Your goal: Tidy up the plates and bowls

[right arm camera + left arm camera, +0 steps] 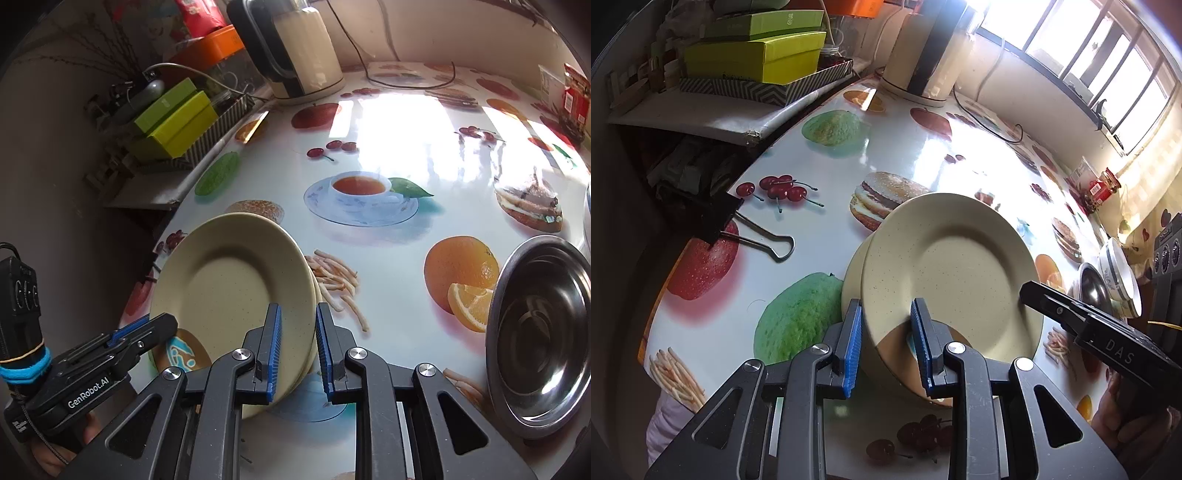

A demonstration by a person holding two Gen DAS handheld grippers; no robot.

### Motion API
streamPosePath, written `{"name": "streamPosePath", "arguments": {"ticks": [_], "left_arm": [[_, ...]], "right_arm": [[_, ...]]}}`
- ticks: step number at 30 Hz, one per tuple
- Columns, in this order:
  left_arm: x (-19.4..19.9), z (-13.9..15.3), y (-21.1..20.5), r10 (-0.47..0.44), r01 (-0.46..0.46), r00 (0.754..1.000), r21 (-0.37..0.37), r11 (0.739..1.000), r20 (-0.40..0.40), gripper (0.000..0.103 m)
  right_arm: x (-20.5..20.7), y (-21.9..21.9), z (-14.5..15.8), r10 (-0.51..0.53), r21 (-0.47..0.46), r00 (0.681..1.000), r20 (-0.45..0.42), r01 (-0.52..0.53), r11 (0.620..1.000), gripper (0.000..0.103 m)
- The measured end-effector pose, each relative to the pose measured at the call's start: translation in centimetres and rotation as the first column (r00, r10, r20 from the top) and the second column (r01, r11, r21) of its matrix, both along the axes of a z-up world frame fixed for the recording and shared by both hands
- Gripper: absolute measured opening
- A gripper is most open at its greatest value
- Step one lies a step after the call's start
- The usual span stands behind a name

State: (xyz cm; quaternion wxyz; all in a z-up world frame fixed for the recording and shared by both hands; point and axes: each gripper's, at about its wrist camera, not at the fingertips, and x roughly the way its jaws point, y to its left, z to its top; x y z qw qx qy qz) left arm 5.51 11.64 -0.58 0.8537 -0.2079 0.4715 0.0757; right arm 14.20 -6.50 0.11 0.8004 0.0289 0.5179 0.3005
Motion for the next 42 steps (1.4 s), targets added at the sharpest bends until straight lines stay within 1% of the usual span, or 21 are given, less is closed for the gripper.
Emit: {"name": "streamPosePath", "arguments": {"ticks": [15, 32, 41, 42], "left_arm": [[-0.13, -0.35, -0.35, 0.003, -0.003, 1.000, 0.013, 1.000, -0.011, 0.027], [-0.09, -0.31, -0.28, 0.001, 0.000, 1.000, 0.023, 1.000, -0.012, 0.028], [-0.08, -0.17, -0.48, -0.007, 0.008, 1.000, 0.021, 1.000, -0.009, 0.033], [-0.05, -0.13, -0.61, -0.010, 0.010, 1.000, 0.026, 1.000, -0.009, 0.036]], "right_arm": [[-0.12, -0.25, -0.84, -0.009, 0.002, 1.000, -0.018, 0.009, 1.000, 0.019], [0.01, -0.30, -1.00, -0.011, 0.007, 1.000, -0.021, 0.011, 1.000, 0.020], [-0.02, -0.38, -0.92, -0.011, 0.005, 1.000, -0.017, 0.011, 1.000, 0.021], [-0.05, -0.42, -0.92, -0.012, 0.008, 1.000, -0.018, 0.013, 1.000, 0.021]]}}
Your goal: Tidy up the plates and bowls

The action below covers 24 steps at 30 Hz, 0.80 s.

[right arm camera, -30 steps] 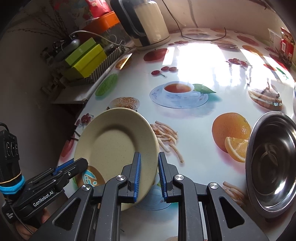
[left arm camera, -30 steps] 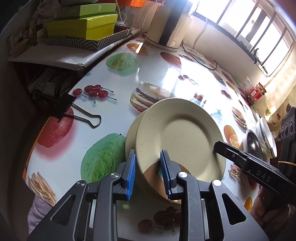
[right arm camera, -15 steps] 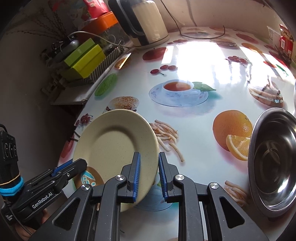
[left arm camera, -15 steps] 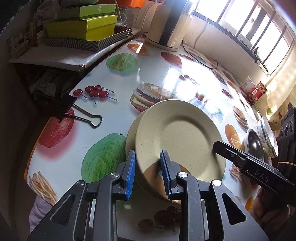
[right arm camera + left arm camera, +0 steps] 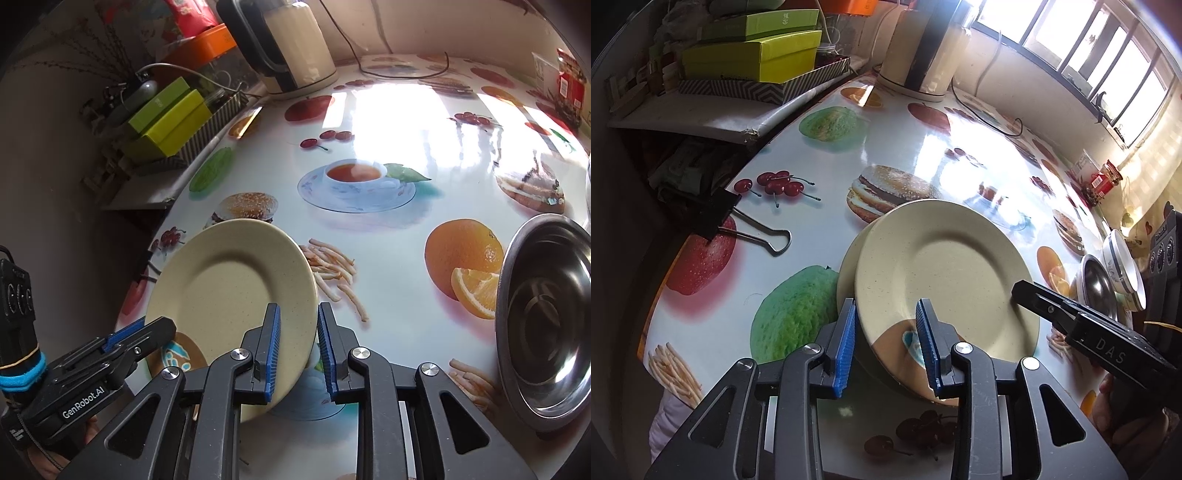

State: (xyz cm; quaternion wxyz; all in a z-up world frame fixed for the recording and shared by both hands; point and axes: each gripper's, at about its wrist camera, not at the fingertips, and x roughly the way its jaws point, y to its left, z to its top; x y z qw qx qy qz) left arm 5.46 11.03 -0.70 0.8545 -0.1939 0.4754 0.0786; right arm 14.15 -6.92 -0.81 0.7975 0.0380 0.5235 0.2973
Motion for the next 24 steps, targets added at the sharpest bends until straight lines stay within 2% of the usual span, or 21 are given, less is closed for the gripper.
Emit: {"name": "streamPosePath", "arguments": {"ticks": [4, 12, 24], "left_arm": [[-0.1, 0.1, -0.2, -0.003, 0.003, 1.000, 0.002, 1.000, 0.002, 0.043], [-0.4, 0.3, -0.3, -0.010, 0.010, 1.000, 0.003, 1.000, 0.006, 0.044], [-1.0, 0.8, -0.9, -0.026, 0.026, 0.999, 0.015, 1.000, 0.018, 0.044]], "right_arm": [[0.0, 0.0, 0.1, 0.001, 0.014, 1.000, -0.001, -0.001, 1.000, 0.023], [-0.5, -0.5, 0.2, -0.008, 0.017, 1.000, 0.004, 0.008, 1.000, 0.031], [-2.8, -1.6, 0.9, 0.022, 0.010, 1.000, 0.023, -0.022, 1.000, 0.030]]}}
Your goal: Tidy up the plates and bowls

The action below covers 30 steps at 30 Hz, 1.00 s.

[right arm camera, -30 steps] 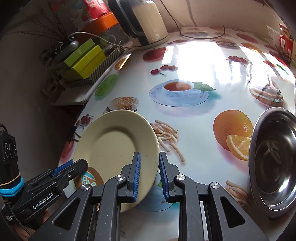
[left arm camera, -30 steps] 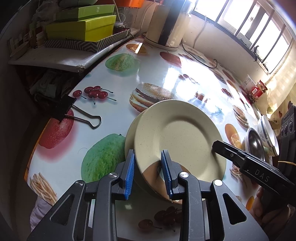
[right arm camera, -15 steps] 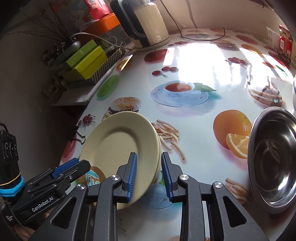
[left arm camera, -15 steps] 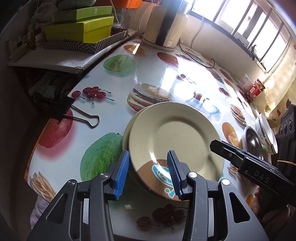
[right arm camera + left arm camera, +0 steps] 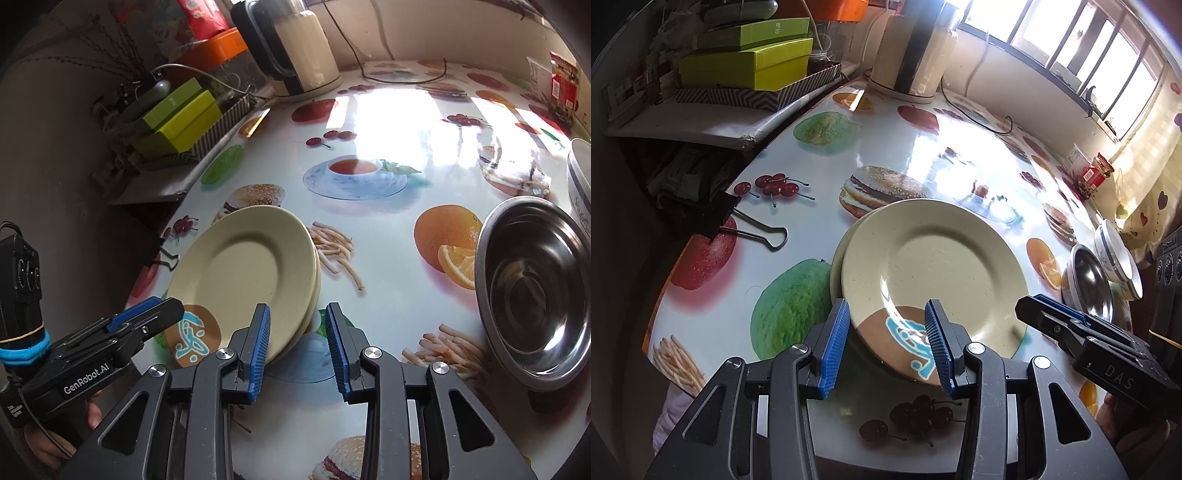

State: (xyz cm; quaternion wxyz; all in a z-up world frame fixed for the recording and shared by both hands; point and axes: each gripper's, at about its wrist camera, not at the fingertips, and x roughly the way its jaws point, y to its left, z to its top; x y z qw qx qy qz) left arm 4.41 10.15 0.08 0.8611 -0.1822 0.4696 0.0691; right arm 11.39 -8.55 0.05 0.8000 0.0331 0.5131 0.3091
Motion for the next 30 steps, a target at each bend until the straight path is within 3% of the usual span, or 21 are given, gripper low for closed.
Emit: {"name": "streamPosePath", "arguments": {"ticks": [3, 17, 24, 30], "left_arm": [[-0.3, 0.3, -0.3, -0.007, 0.007, 1.000, 0.002, 1.000, 0.006, 0.044], [-1.8, 1.8, -1.1, -0.017, 0.016, 0.999, 0.035, 0.999, 0.039, 0.044], [-2.4, 3.1, -2.6, -0.055, 0.051, 0.997, 0.056, 0.997, 0.061, 0.044], [-2.4, 4.5, -4.1, -0.094, 0.087, 0.991, 0.076, 0.993, 0.090, 0.044]], "right_arm": [[-0.3, 0.2, -0.1, 0.007, -0.002, 1.000, 0.001, -0.007, 1.000, 0.021], [-0.6, 0.8, -0.6, -0.006, 0.002, 1.000, -0.003, 0.006, 1.000, 0.020], [-1.6, -0.2, 1.8, -0.023, 0.018, 0.998, 0.058, 0.022, 1.000, 0.020], [-2.8, -1.7, 4.2, -0.054, 0.014, 0.991, 0.119, 0.053, 0.998, 0.028]]}}
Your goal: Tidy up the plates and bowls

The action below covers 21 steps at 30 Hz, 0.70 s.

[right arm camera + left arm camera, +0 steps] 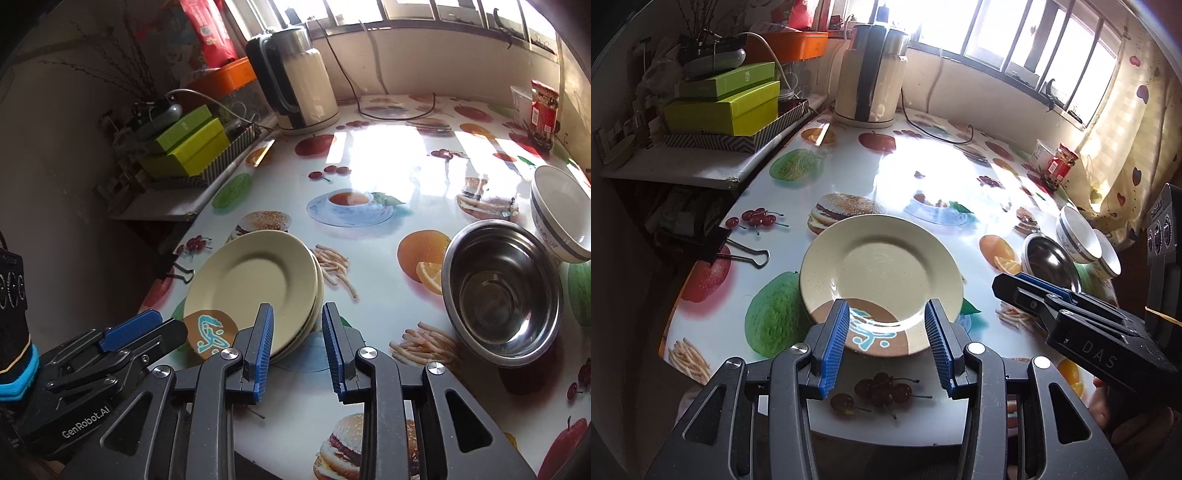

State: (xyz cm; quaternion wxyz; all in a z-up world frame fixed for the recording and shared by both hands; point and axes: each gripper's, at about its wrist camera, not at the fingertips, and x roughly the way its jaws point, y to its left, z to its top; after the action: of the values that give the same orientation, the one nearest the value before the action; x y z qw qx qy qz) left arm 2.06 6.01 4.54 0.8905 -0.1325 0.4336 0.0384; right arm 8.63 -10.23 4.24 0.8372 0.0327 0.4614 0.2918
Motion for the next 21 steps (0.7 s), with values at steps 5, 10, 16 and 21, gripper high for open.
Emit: {"name": "streamPosePath", "arguments": {"ticks": [5, 10, 16, 21], "left_arm": [[0.6, 1.2, -1.7, -0.042, 0.042, 0.999, 0.015, 0.999, 0.026, 0.044], [1.5, 2.2, -3.9, -0.095, 0.093, 0.995, 0.038, 0.995, 0.039, 0.044], [3.1, 3.1, -6.6, -0.154, 0.151, 0.986, 0.057, 0.987, 0.060, 0.044], [4.6, 3.6, -8.7, -0.205, 0.201, 0.976, 0.069, 0.977, 0.069, 0.044]], "right_arm": [[-0.9, -2.0, 1.6, -0.030, -0.009, 0.998, 0.055, 0.030, 0.999, 0.036], [-1.0, -4.7, 2.6, -0.093, -0.010, 0.992, 0.081, 0.094, 0.996, 0.040], [-0.9, -7.9, 3.3, -0.159, -0.019, 0.981, 0.114, 0.163, 0.987, 0.046], [-0.5, -10.3, 3.8, -0.210, -0.025, 0.968, 0.138, 0.216, 0.976, 0.046]]}}
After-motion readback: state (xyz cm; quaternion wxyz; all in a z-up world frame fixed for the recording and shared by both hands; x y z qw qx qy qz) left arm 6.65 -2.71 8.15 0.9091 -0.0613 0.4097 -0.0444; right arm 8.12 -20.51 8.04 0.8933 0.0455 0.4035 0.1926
